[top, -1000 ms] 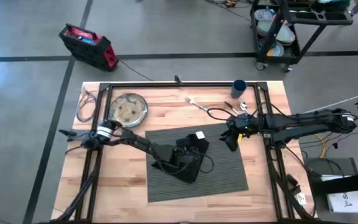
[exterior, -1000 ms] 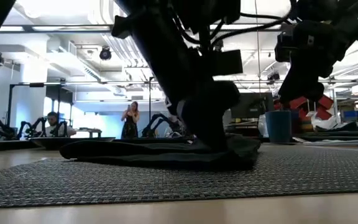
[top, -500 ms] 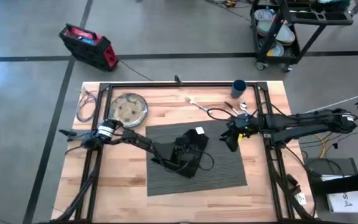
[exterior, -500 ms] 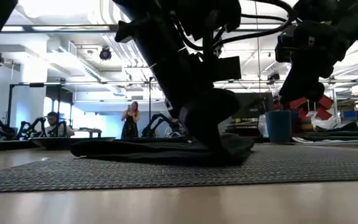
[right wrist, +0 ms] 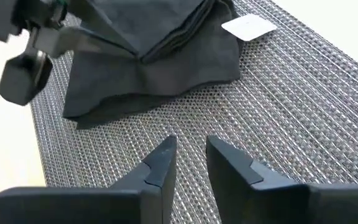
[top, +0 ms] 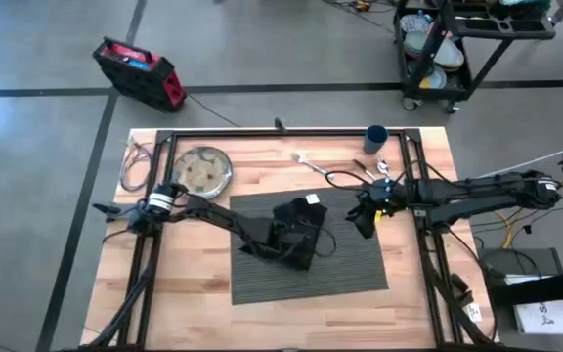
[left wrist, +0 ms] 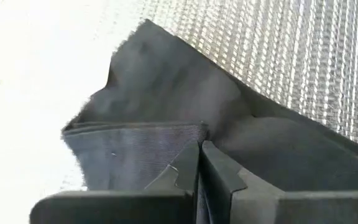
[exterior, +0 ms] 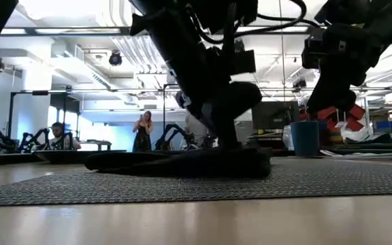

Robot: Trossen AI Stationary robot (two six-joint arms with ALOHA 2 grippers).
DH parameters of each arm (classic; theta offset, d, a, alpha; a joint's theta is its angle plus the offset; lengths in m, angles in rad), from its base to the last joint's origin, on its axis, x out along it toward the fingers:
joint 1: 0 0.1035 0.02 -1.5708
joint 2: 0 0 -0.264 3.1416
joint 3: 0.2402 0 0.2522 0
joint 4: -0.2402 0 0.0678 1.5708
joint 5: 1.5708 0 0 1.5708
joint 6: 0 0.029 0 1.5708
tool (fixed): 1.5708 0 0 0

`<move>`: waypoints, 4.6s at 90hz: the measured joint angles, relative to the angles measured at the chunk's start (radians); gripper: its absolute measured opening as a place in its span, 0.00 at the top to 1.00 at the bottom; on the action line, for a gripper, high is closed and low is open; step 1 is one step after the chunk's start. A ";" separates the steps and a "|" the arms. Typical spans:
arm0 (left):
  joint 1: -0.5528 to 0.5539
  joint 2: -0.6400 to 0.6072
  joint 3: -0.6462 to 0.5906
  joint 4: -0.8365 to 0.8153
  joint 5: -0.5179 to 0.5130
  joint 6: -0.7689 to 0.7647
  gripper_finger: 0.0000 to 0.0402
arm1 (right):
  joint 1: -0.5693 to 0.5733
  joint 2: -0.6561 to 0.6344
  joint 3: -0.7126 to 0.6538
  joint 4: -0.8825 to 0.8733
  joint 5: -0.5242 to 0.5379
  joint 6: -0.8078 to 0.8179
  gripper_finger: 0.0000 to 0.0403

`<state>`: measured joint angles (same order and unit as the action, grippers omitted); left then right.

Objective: Set table place
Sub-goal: Fold the black napkin

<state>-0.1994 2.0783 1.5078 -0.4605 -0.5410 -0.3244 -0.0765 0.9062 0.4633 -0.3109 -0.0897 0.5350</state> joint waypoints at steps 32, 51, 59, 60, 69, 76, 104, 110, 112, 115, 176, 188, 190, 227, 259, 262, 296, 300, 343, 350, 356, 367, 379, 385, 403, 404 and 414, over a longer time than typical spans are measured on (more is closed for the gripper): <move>0.023 0.010 -0.011 0.009 0.221 0.018 0.94 | 0.000 0.000 0.000 0.001 0.000 -0.011 0.84; 0.023 0.018 -0.031 0.011 0.110 -0.025 0.79 | 0.000 0.000 0.000 0.001 0.001 -0.011 0.80; 0.024 0.018 -0.031 0.025 0.088 -0.028 0.73 | 0.000 0.000 0.000 0.001 0.000 -0.011 0.79; 0.024 0.018 -0.031 0.028 0.088 -0.028 0.73 | 0.000 0.000 0.000 0.001 0.001 -0.011 0.79; 0.024 0.018 -0.031 0.051 0.086 -0.026 0.67 | 0.000 0.000 0.000 0.001 0.001 -0.011 0.78; 0.024 0.018 -0.031 0.058 0.080 -0.026 0.64 | 0.000 0.000 0.000 0.001 0.001 -0.011 0.78; 0.027 0.039 -0.033 0.081 0.111 -0.021 0.65 | 0.000 0.000 -0.001 0.001 0.001 -0.016 0.83; 0.027 0.039 -0.040 0.102 0.112 -0.021 0.67 | 0.000 0.000 -0.001 0.001 0.001 -0.020 0.83; 0.028 0.039 -0.044 0.103 0.110 -0.021 0.68 | 0.000 0.000 -0.001 0.001 0.001 -0.021 0.84; 0.028 0.039 -0.048 0.101 0.109 -0.021 0.69 | 0.000 0.000 -0.001 0.000 0.001 -0.021 0.84; 0.033 0.036 -0.053 0.112 0.123 -0.029 1.00 | 0.000 0.000 -0.001 0.001 0.001 -0.019 0.81; 0.033 0.032 -0.026 0.106 0.114 -0.027 1.00 | 0.000 0.000 -0.001 0.000 0.001 -0.019 0.82; 0.033 0.032 -0.021 0.100 0.112 -0.027 1.00 | 0.000 0.000 -0.001 0.000 0.002 -0.019 0.82; 0.036 0.032 0.016 0.028 0.145 0.002 0.99 | 0.000 0.000 -0.002 0.001 0.002 -0.022 0.87; 0.049 0.053 0.000 0.044 0.123 0.053 0.79 | 0.000 0.000 -0.002 0.001 0.010 -0.030 0.73; 0.053 0.054 0.000 0.047 0.123 0.055 0.77 | 0.000 0.000 -0.002 0.001 0.011 -0.030 0.72; 0.071 0.053 -0.034 0.091 0.210 0.054 0.64 | 0.000 0.000 -0.002 0.000 0.011 -0.030 0.73; 0.071 0.053 -0.035 0.092 0.215 0.054 0.63 | 0.000 0.000 -0.002 0.001 0.011 -0.030 0.73; 0.070 0.053 -0.038 0.090 0.206 0.032 0.85 | 0.000 0.000 -0.002 0.001 0.011 -0.030 0.80; 0.071 0.053 -0.038 0.087 0.203 0.022 0.92 | 0.000 0.000 -0.002 0.001 0.011 -0.030 0.80; 0.071 0.053 -0.038 0.086 0.203 0.019 0.97 | 0.000 0.000 -0.002 0.001 0.011 -0.030 0.81; 0.071 0.053 -0.038 0.086 0.203 0.001 0.99 | 0.000 0.000 -0.002 0.001 0.011 -0.030 0.82; 0.071 0.049 -0.039 0.087 0.204 -0.003 1.00 | 0.000 0.000 -0.002 0.001 0.011 -0.030 0.83; 0.071 0.048 -0.039 0.087 0.207 -0.003 1.00 | 0.000 0.000 -0.002 0.001 0.011 -0.030 0.83; 0.070 0.026 -0.038 0.087 0.219 -0.003 1.00 | 0.000 0.000 -0.007 0.000 0.011 -0.030 0.80; 0.070 0.025 -0.038 0.087 0.219 -0.003 1.00 | 0.000 0.000 -0.007 -0.001 0.011 -0.030 0.80; 0.071 0.016 -0.037 0.090 0.218 -0.005 1.00 | 0.000 0.000 -0.008 0.001 0.011 -0.030 0.79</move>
<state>-0.1284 2.0948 1.4708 -0.3705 -0.3228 -0.3296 -0.0765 0.9066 0.4549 -0.3098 -0.0784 0.5049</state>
